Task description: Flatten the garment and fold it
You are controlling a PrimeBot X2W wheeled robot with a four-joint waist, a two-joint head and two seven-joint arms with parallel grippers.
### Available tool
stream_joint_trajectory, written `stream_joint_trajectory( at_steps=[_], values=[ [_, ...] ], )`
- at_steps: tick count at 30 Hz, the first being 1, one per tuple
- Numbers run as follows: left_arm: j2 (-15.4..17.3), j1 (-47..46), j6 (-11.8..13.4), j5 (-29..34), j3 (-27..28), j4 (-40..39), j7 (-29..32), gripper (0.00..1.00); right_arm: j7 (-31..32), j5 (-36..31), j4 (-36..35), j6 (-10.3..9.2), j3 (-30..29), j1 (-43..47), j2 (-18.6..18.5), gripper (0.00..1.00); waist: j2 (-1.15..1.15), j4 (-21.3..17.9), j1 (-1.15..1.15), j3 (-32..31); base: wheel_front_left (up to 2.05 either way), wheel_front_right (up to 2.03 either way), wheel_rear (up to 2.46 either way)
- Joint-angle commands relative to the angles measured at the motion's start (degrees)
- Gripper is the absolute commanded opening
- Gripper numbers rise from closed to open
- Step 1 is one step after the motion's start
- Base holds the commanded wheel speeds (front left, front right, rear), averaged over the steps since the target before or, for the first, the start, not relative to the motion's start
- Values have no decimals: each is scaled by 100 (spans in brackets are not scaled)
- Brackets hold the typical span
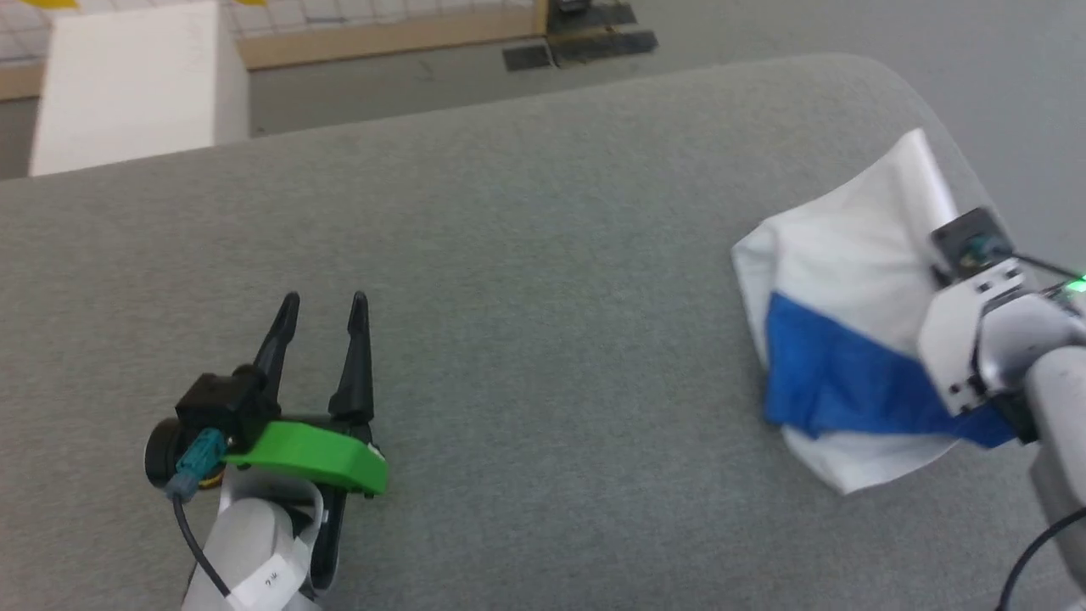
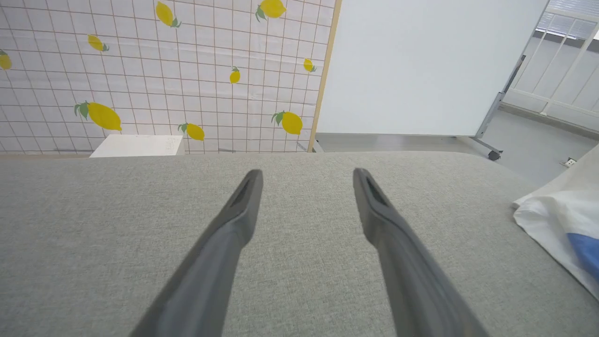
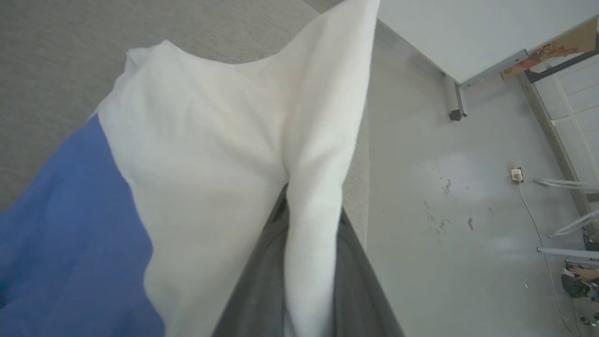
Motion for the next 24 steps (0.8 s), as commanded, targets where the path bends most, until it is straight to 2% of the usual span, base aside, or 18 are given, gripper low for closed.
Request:
stream_joint_trajectory(
  at_steps=[1, 6, 12, 18, 24],
  values=[
    [79, -146, -29, 39, -10, -24, -21, 100, -125, -73, 93, -10, -142, -177, -19, 0, 0, -406, 0, 487, 0, 0, 0],
    [201, -355, -32, 77, -96, -77, 42, 100, -547, -385, 559, -10, -809, -543, -36, 0, 0, -428, 0, 831, 0, 0, 0],
    [344, -538, -33, 93, -161, -163, 133, 100, -977, -825, 1045, -10, -1709, -859, 55, 0, 0, -251, 0, 1226, 0, 0, 0],
    [404, -601, -29, 85, -210, -195, 162, 100, -1343, -1133, 1459, -10, -2071, -1078, 216, 0, 0, -39, 0, 1382, 0, 0, 0],
    [380, -609, -26, 53, -293, -115, 140, 100, -1725, -1343, 1858, -10, -2200, -1181, 108, 0, 0, 156, 0, 1274, 0, 0, 0]
  ],
)
